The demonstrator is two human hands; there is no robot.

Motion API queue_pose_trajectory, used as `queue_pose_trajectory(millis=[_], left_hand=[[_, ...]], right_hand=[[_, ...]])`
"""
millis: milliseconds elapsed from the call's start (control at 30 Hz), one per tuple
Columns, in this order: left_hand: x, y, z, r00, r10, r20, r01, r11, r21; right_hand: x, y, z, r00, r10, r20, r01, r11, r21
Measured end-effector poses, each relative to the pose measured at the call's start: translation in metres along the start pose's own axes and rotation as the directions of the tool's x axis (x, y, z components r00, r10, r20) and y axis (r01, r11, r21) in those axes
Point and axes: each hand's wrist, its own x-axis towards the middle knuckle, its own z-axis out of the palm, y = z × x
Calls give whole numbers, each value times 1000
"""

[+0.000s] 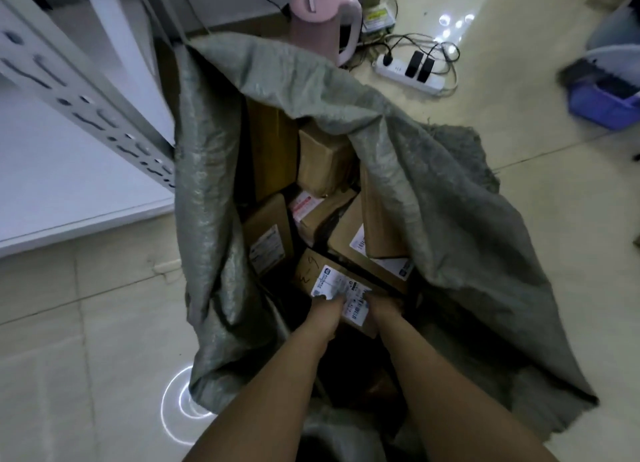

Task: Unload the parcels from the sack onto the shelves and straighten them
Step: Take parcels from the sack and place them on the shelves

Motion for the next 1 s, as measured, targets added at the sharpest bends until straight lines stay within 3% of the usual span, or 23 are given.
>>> queue_pose_trajectory(millis=[167, 367, 533, 667, 733, 833, 1000], left_hand=[[28, -5, 5, 1000, -23, 1, 23, 999, -24], [18, -3, -5, 1000, 18, -12, -18, 999, -41], [-15, 10, -12, 997, 17, -69, -20, 999, -39], [-74, 21, -20, 997, -6, -81, 6, 1000, -4], [-115, 30, -25, 998, -3, -66, 2, 1000, -15], [-171, 49, -34, 997, -12, -82, 9, 999, -41], [-265, 93, -57, 989, 69, -128, -54, 992, 117]], right_hand=[[23, 6, 10, 984, 51, 173, -114, 919, 377], [19, 9, 2, 971, 104, 216, -171, 932, 321], [-17, -1, 2, 988, 119, 95, -144, 929, 341], [-78, -13, -9, 986, 54, -158, -35, 992, 122], [-121, -24, -19, 989, 4, -150, 8, 997, 77], [-185, -41, -40, 981, -85, -174, 59, 987, -149], [-301, -81, -89, 940, -318, -126, 235, 868, -436]])
